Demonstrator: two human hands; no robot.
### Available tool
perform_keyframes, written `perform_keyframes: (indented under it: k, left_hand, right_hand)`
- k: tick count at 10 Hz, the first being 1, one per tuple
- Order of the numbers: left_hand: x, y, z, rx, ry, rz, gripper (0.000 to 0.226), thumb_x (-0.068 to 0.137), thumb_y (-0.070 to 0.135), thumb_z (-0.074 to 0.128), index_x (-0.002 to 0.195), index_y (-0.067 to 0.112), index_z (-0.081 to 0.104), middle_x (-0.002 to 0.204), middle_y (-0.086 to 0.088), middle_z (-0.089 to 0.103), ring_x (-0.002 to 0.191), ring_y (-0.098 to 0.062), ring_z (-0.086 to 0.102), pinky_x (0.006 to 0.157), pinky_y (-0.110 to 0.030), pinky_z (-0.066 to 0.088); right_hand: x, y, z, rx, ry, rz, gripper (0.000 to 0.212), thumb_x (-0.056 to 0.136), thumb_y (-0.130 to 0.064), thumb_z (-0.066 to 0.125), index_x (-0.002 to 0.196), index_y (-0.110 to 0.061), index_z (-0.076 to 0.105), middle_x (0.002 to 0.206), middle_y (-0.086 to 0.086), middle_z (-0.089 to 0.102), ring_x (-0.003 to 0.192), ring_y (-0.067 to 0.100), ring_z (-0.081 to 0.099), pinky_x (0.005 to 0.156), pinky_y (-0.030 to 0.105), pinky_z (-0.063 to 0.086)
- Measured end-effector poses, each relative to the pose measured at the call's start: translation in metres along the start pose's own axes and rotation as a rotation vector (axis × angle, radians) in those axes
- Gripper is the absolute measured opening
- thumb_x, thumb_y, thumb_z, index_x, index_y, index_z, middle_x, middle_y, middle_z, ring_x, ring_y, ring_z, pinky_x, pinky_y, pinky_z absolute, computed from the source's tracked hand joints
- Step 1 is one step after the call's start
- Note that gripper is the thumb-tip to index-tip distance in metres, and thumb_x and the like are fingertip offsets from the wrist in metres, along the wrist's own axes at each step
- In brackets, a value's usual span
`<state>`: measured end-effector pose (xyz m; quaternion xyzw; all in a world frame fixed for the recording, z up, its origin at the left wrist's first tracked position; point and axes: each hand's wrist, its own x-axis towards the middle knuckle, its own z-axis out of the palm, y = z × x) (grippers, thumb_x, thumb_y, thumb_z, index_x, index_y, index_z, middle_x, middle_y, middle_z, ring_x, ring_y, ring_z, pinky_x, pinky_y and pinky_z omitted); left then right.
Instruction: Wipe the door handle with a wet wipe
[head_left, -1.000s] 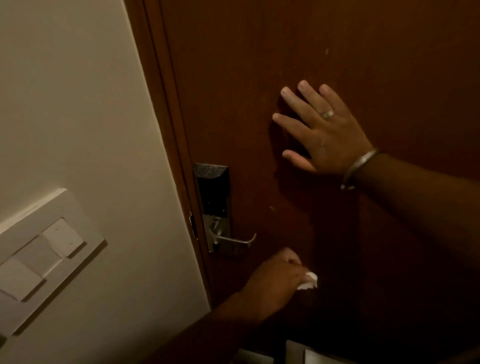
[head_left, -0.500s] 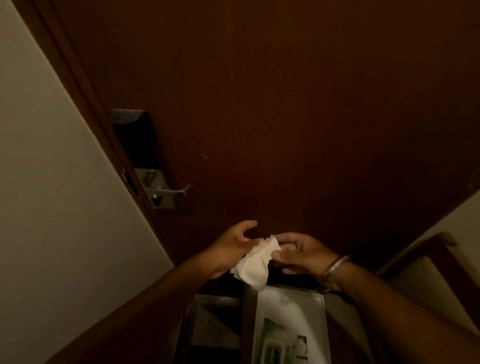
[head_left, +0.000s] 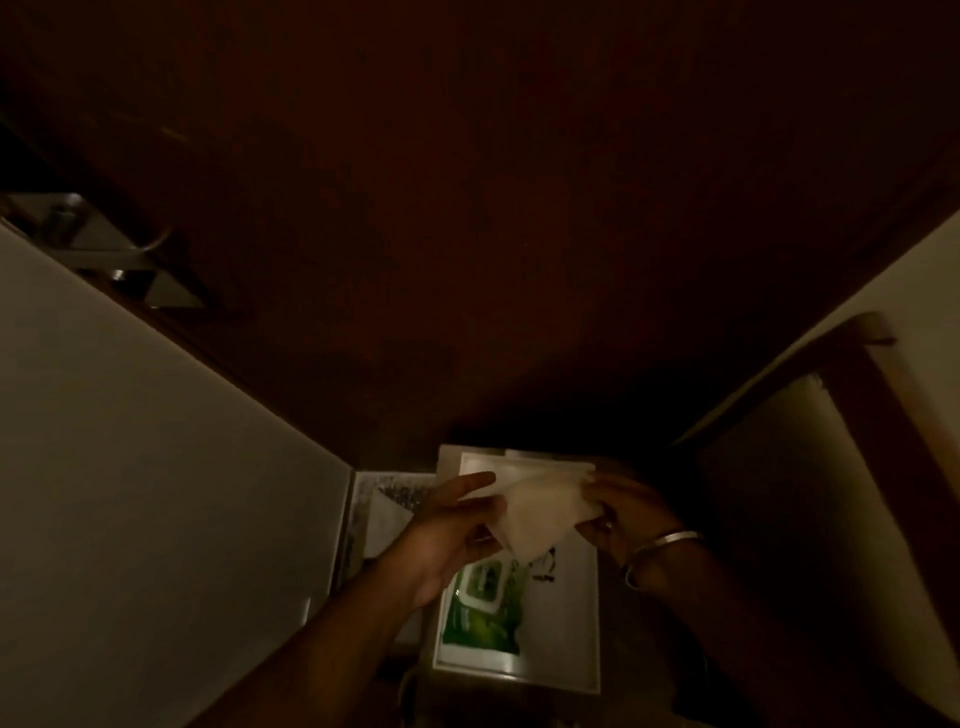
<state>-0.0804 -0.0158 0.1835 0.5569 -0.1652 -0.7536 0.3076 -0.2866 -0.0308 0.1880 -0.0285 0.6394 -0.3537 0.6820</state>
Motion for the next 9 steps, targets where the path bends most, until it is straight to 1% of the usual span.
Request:
perform_keyframes:
  k: [1,2,3,4,5,6,7,8,9]
  left_hand:
    - [0.027,-0.022,-0.003,-0.093,-0.032,-0.09,0.032,0.092,0.013,0.06,0.124,0.015,0.056,0.12,-0.015,0.063,0.105,-0.033,0.064,0.079,-0.042,0.054]
    - [0.066,-0.053,-0.01,-0.077,-0.031,-0.173,0.042,0.085,0.008,0.068,0.124,0.016,0.053,0.122,-0.014,0.059,0.106,-0.034,0.062,0.069,-0.039,0.057]
    - [0.096,-0.067,-0.018,-0.001,0.045,-0.133,0.056,0.079,-0.003,0.071,0.127,0.019,0.051,0.122,-0.011,0.057,0.106,-0.032,0.06,0.072,-0.041,0.059]
    - [0.152,-0.082,-0.035,0.147,0.14,-0.012,0.059,0.078,-0.004,0.073,0.127,0.021,0.053,0.118,-0.005,0.061,0.102,-0.022,0.062,0.085,-0.047,0.053]
    - [0.188,-0.087,-0.042,0.227,0.155,0.089,0.058,0.077,-0.004,0.074,0.127,0.019,0.053,0.122,-0.008,0.06,0.102,-0.019,0.061,0.077,-0.041,0.057]
    - [0.224,-0.101,-0.046,0.489,0.15,0.315,0.06,0.08,-0.002,0.072,0.132,0.015,0.049,0.131,-0.012,0.055,0.116,-0.023,0.053,0.083,-0.031,0.05]
    - [0.233,-0.103,-0.051,0.775,0.19,0.484,0.061,0.086,0.003,0.067,0.14,0.014,0.04,0.138,-0.003,0.046,0.125,-0.014,0.042,0.097,-0.022,0.037]
    - [0.224,-0.092,-0.062,1.18,0.23,0.541,0.066,0.094,0.015,0.058,0.148,0.015,0.021,0.154,-0.007,0.027,0.141,-0.022,0.021,0.113,-0.03,0.021]
    - [0.211,-0.081,-0.065,1.563,0.233,0.431,0.076,0.094,0.029,0.055,0.15,0.019,0.005,0.159,-0.01,0.01,0.145,-0.03,0.006,0.118,-0.043,0.013]
  right_hand:
    - [0.023,0.019,-0.012,0.061,0.037,0.083,0.026,0.102,0.004,0.04,0.088,-0.01,0.058,0.085,0.009,0.059,0.074,0.019,0.055,0.036,0.02,0.052]
    - [0.06,0.046,-0.024,0.18,0.076,0.182,0.028,0.103,0.003,0.035,0.089,-0.005,0.058,0.081,0.011,0.066,0.068,0.023,0.062,0.035,0.025,0.053]
    - [0.089,0.061,-0.031,0.213,0.101,0.233,0.025,0.103,0.002,0.037,0.094,-0.003,0.06,0.102,0.015,0.062,0.074,0.026,0.057,0.035,0.027,0.053]
    - [0.139,0.081,-0.032,0.151,0.172,0.21,0.029,0.102,0.001,0.045,0.127,-0.002,0.058,0.128,0.019,0.055,0.075,0.024,0.054,0.036,0.022,0.052]
    - [0.167,0.086,-0.027,0.089,0.19,0.164,0.024,0.099,0.001,0.051,0.12,-0.004,0.061,0.121,0.017,0.057,0.072,0.021,0.054,0.038,0.019,0.052]
    - [0.201,0.095,-0.031,0.013,0.251,0.07,0.028,0.097,-0.001,0.057,0.124,-0.005,0.057,0.11,0.013,0.061,0.078,0.023,0.06,0.06,0.029,0.055]
    - [0.212,0.096,-0.039,-0.178,0.309,0.063,0.035,0.099,-0.006,0.055,0.133,0.001,0.053,0.129,0.019,0.059,0.105,0.036,0.063,0.084,0.038,0.054]
    - [0.197,0.1,-0.044,-0.438,0.426,-0.026,0.042,0.103,-0.013,0.048,0.142,0.003,0.047,0.148,0.019,0.046,0.136,0.032,0.044,0.112,0.034,0.036]
    - [0.172,0.104,-0.036,-0.509,0.438,-0.106,0.046,0.104,-0.018,0.048,0.148,-0.006,0.042,0.152,0.014,0.043,0.14,0.029,0.04,0.112,0.032,0.033]
